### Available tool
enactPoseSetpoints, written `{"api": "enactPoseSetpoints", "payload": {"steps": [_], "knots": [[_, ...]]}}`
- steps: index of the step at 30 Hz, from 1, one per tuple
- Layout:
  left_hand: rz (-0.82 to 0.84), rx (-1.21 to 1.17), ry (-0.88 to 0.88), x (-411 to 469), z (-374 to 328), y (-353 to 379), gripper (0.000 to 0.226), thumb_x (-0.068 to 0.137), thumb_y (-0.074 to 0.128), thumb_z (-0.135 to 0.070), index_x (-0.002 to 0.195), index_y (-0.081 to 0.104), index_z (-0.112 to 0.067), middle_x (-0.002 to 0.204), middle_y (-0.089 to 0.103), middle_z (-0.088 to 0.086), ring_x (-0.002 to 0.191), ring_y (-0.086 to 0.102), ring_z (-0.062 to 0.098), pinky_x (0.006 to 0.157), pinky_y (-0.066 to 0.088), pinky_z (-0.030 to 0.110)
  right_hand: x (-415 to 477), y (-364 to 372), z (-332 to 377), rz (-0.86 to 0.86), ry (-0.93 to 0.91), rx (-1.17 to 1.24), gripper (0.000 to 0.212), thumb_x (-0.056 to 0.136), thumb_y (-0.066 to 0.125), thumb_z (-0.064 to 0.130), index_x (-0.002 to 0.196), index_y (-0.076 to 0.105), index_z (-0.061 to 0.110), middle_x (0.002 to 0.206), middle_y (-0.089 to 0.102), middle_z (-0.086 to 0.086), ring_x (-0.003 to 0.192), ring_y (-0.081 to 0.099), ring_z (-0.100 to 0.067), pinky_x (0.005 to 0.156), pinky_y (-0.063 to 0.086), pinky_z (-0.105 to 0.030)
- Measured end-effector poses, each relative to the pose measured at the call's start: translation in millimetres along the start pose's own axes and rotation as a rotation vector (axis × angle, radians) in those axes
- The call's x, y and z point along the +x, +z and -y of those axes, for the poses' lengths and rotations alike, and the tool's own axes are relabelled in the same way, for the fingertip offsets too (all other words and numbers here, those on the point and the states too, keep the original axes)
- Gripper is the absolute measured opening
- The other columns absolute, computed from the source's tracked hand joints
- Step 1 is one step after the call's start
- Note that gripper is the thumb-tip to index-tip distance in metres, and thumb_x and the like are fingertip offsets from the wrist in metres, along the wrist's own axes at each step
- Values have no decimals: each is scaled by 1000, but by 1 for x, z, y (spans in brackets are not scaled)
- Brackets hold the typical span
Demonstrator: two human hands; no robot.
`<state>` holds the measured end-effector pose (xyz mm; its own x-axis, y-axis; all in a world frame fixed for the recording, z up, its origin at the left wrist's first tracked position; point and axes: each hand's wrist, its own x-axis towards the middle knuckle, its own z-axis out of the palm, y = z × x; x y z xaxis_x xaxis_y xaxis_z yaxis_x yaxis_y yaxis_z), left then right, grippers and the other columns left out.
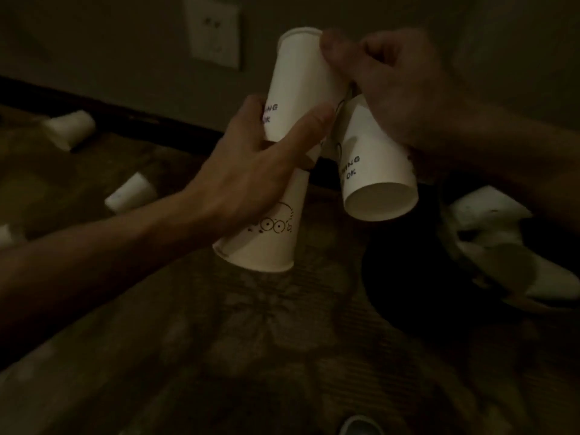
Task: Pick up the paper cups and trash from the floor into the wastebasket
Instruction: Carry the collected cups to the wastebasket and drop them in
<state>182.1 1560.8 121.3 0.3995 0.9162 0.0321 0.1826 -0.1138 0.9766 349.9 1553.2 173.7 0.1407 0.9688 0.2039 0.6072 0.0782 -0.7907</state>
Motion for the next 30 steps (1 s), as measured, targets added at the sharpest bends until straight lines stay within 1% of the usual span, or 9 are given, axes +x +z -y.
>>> {"api": "enactPoseSetpoints", "payload": {"steps": [3, 6, 11, 16, 19, 23, 25, 27, 30], "knots": [[112, 23, 57, 31, -40, 47, 48, 82, 59, -68, 115, 51, -33, 99, 67, -9, 76, 69, -1, 53, 54, 18, -5, -69, -19, -143, 0, -43, 61, 92, 54, 57, 79, 59, -1, 65, 60, -6, 54, 58, -12, 47, 48, -27], [159, -66, 54, 57, -64, 104, 40, 86, 66, -57, 111, 55, -29, 95, 70, -6, 74, 72, 4, 57, 57, 24, -19, -123, -47, -263, 97, 42, 57, 89, 57, 58, 89, 63, 1, 89, 67, -19, 72, 69, -27, 62, 59, -43], [194, -200, 80, 75, -71, 188, 45, 85, 67, -56, 114, 59, -23, 99, 71, -4, 81, 73, 9, 72, 62, 37, -46, -171, -84, -418, 183, 76, 33, 96, 52, 52, 75, 60, 28, 61, 65, 19, 60, 64, 3, 53, 49, -15], [207, -286, 162, 64, -48, 250, 36, 90, 66, -45, 117, 57, -22, 107, 69, -8, 93, 68, 0, 78, 58, 24, -87, -172, -130, -682, 185, -78, 26, 99, 47, 49, 80, 49, 32, 72, 56, 14, 60, 55, 12, 52, 41, -6], [237, -183, 193, 55, -25, 262, 42, 91, 64, -47, 126, 49, -30, 107, 64, -17, 96, 62, -9, 75, 55, 16, -109, -160, -158, -720, 142, -130, 23, 102, 44, 42, 81, 44, 35, 76, 51, 13, 63, 51, 11, 56, 40, -6], [263, -68, 304, 61, -13, 259, 45, 92, 63, -46, 128, 45, -26, 105, 62, -19, 98, 61, -12, 71, 50, 7, -117, -157, -175, -711, 94, -176, 15, 99, 43, 48, 86, 44, 40, 77, 55, 20, 71, 54, 11, 59, 41, -7], [233, 14, 356, 66, -12, 258, 45, 91, 64, -47, 125, 42, -27, 109, 62, -14, 97, 64, -3, 73, 55, 15, -117, -162, -180, -699, 80, -187, 15, 97, 46, 52, 97, 44, 37, 83, 57, 25, 77, 57, 11, 61, 43, -6], [192, 83, 370, 71, -11, 255, 49, 90, 65, -48, 125, 39, -26, 120, 59, -5, 103, 63, 7, 80, 59, 33, -122, -171, -189, -717, 86, -221, 23, 94, 51, 52, 109, 39, 38, 89, 57, 20, 80, 57, 11, 63, 44, -6], [133, 262, 375, 76, -3, 248, 60, 87, 64, -55, 129, 41, -18, 126, 56, 2, 113, 58, 20, 88, 53, 49, -133, -177, -206, -612, 195, -322, 19, 95, 58, 42, 104, 42, 35, 84, 54, 17, 80, 59, 3, 61, 46, -17]]}}
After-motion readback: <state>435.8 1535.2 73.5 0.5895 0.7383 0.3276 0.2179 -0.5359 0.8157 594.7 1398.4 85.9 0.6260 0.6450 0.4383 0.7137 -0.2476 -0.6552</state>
